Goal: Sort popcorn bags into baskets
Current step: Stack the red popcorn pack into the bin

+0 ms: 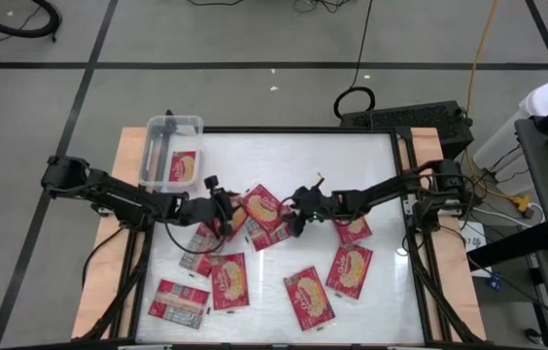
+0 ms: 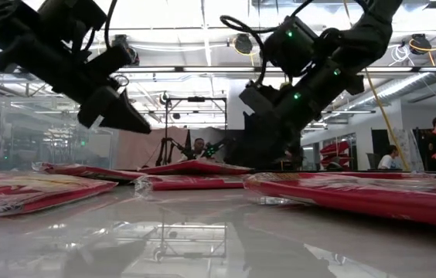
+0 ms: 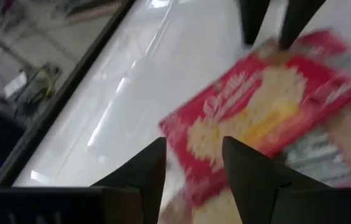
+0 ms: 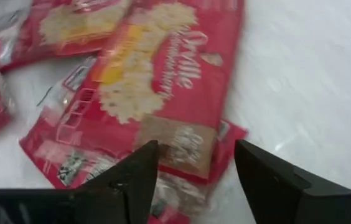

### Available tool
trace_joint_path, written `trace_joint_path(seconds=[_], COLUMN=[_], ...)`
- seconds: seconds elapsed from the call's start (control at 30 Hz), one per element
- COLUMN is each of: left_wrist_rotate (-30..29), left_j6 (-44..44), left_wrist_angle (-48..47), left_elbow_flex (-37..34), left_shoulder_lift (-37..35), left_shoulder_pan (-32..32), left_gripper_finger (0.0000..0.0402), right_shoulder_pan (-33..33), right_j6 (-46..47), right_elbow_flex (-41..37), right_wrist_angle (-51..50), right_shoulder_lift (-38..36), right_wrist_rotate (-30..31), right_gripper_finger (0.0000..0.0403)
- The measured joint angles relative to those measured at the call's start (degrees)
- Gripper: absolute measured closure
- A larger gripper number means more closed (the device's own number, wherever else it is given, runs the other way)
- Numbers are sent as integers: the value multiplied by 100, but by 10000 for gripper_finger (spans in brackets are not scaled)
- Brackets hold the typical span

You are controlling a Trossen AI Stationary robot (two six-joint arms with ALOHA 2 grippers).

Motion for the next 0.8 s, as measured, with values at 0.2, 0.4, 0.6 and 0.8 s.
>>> trace_joint_path(seconds=[0.2,0.4,0.6,0.8], left_wrist_rotate=[864,1436,1472,1466], left_j6=[274,-45,-54,-152], left_wrist_angle=[334,397,333,439], left_elbow_flex=[0,4,0,2], left_shoulder_lift=[21,469,1018,1305], left_shoulder_pan=[401,822,891,891], left_gripper_finger=[241,241,241,241], right_shoulder_pan=[0,0,54,41], right_j6=[666,1059,1593,1743], right_elbow_flex=[-419,-651,-661,-661], right_wrist_angle=[971,1253,1157,1153], right_shoulder_lift=[0,2,2,2], right_wrist_rotate=[2,4,0,-6], right_gripper_finger=[197,197,173,137])
